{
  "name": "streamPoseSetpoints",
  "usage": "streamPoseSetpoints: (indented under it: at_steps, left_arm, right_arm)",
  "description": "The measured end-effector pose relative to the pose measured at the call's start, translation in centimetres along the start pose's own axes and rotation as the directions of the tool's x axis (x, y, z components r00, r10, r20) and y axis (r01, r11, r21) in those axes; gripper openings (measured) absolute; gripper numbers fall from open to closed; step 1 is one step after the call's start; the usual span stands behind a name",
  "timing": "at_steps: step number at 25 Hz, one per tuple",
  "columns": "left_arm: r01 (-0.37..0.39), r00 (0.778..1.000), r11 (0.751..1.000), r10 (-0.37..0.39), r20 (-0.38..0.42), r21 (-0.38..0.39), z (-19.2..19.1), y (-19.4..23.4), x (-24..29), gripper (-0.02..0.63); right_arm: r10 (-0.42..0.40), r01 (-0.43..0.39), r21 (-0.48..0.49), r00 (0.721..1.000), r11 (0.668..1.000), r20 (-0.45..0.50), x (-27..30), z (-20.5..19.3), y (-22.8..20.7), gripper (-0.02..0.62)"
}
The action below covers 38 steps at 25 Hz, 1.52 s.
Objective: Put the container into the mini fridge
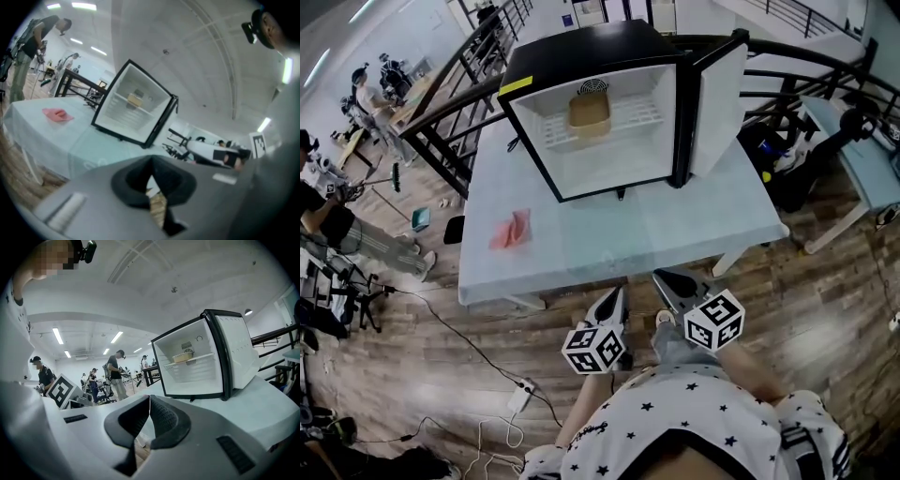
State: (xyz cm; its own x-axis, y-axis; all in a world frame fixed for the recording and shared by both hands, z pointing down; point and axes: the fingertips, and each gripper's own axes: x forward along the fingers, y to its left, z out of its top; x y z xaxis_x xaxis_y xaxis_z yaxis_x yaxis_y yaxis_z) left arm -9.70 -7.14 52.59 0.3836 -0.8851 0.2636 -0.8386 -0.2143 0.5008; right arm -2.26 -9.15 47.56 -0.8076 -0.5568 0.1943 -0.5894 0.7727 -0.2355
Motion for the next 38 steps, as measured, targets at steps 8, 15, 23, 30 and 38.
streamPoseSetpoints:
  at_steps: [8,15,23,30,38]
  left_arm:
    - [0.009,1.000,1.000,-0.008,0.021,-0.013,-1.1,-1.4,-2.7,0.005]
    - [0.018,1.000,1.000,-0.018,0.022,-0.006,-1.4,-2.3,-3.7,0.005]
    - [0.025,0.999,1.000,-0.025,0.029,-0.009,-1.5,-2.6,-3.6,0.005]
    - [0.023,0.999,1.000,-0.023,0.030,-0.021,-1.3,-2.2,-3.9,0.005]
    - [0.022,0.999,0.999,-0.021,0.024,-0.027,-1.5,-1.9,-3.9,0.005]
  right_arm:
    - [-0.004,0.004,0.005,1.000,1.000,0.017,-2.5,-1.1,2.1,0.021]
    - [-0.016,0.015,0.005,0.999,1.000,0.029,-3.8,-1.3,2.9,0.021]
    - [-0.034,0.034,0.001,0.999,0.999,0.036,-4.3,-1.4,2.7,0.020]
    - [-0.033,0.033,0.001,0.999,0.999,0.029,-4.1,-1.5,3.1,0.020]
    - [-0.042,0.042,0.005,0.999,0.999,0.029,-4.1,-1.7,2.8,0.020]
